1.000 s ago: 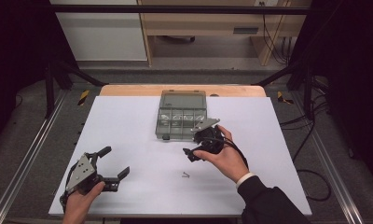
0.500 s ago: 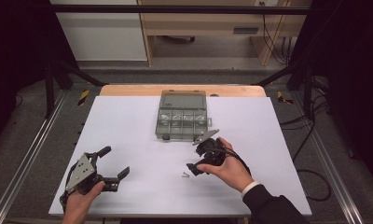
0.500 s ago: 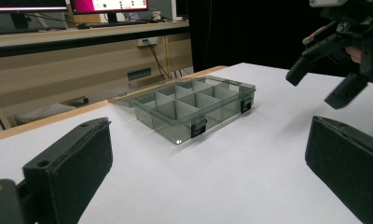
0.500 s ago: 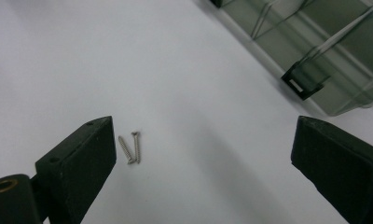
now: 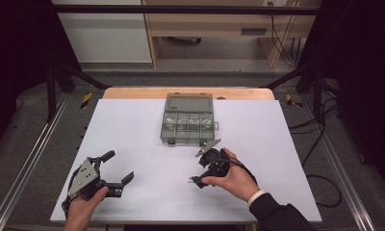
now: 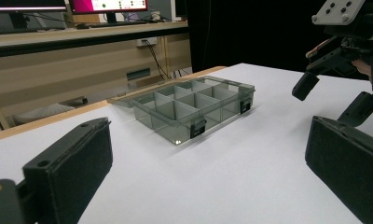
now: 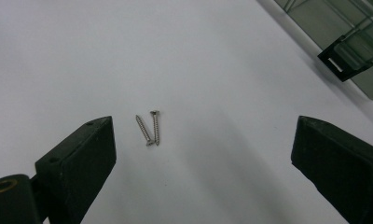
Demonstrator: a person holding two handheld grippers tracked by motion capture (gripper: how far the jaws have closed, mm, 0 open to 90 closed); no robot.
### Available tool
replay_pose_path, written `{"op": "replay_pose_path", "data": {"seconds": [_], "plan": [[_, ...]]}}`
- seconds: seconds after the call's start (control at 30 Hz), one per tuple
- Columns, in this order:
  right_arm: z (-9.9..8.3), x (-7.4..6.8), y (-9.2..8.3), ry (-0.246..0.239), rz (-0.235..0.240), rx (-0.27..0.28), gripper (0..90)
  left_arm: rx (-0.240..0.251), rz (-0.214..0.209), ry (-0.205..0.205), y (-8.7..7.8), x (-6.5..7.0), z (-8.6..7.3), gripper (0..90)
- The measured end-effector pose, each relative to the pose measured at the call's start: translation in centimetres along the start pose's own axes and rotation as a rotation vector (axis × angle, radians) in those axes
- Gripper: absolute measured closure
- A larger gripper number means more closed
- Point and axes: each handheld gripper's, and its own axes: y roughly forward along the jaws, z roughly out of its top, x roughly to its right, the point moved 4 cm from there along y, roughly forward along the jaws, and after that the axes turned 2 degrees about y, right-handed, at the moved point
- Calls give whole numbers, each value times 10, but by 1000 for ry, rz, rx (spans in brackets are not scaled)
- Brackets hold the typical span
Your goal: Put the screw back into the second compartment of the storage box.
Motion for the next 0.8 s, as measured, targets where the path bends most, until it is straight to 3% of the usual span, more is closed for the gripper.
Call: {"op": "replay_pose_path", "data": {"seconds": [0.33, 0.6, 0.8], "plan": [[3, -3, 5, -13, -5, -17, 154, 0, -2, 1, 0, 0, 0, 5], [4, -9, 16, -48, -9, -61, 334, -2, -12, 6, 1, 1, 0, 5], [6, -11, 22, -51, 0, -65, 393, -6, -16, 10, 1, 2, 0, 5]]}}
